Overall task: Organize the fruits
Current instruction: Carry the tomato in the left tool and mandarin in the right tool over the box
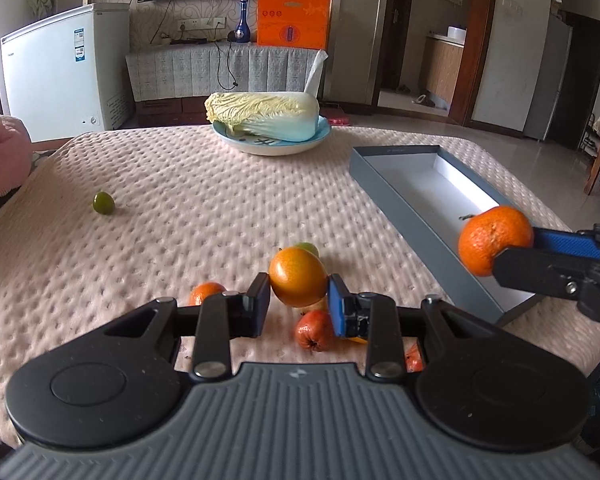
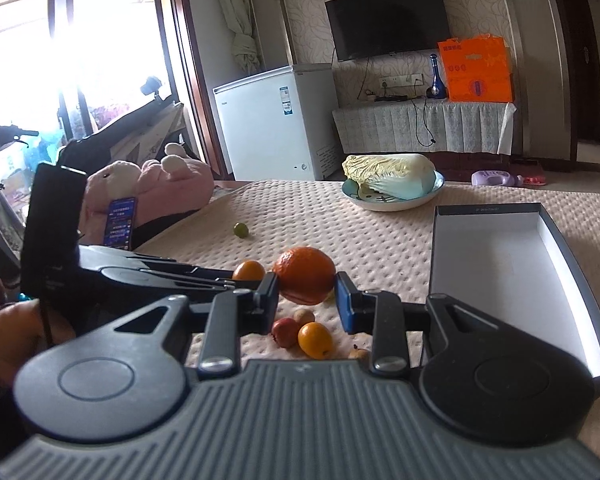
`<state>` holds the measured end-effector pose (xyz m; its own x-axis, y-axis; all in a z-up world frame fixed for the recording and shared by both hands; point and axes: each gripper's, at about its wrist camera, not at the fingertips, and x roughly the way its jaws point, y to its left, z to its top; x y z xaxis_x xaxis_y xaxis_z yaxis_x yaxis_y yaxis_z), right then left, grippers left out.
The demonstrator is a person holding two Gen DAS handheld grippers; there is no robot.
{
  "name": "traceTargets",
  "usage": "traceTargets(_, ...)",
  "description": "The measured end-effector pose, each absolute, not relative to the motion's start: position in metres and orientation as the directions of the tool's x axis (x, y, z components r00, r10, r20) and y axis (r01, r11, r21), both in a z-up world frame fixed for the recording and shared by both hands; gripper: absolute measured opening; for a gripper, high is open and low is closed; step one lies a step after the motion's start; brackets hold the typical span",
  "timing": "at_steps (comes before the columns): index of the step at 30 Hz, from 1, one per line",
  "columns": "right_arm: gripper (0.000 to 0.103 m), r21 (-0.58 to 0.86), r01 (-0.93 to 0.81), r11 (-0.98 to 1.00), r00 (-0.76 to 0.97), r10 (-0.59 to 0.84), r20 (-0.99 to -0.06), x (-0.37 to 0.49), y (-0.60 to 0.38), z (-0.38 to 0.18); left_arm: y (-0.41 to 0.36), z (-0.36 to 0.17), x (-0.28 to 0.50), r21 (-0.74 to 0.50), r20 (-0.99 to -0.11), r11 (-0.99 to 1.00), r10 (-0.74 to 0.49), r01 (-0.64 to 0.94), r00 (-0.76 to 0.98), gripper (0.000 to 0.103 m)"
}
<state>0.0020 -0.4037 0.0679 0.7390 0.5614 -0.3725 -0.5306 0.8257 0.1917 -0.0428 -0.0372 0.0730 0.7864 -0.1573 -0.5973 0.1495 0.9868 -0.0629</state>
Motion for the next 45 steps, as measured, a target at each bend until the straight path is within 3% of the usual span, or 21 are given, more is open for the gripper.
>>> traceTargets(16,0.034,0.198,-0.520,0.831,0.762,0.556,-0.331,-0.012,-0.419,0.078,-0.063,0.075,-0.042,-0.075,-0.581,0.980,-0.194,0.186,0.791,0.036)
traceTargets(45,0.034,0.199,-0.458,0.866,0.789,0.500,-0.357,-0.013,-0.440,0.074,-0.083,0.074,-0.041,-0.046,-0.569,0.970,-0.220,0.237,0.792,0.036)
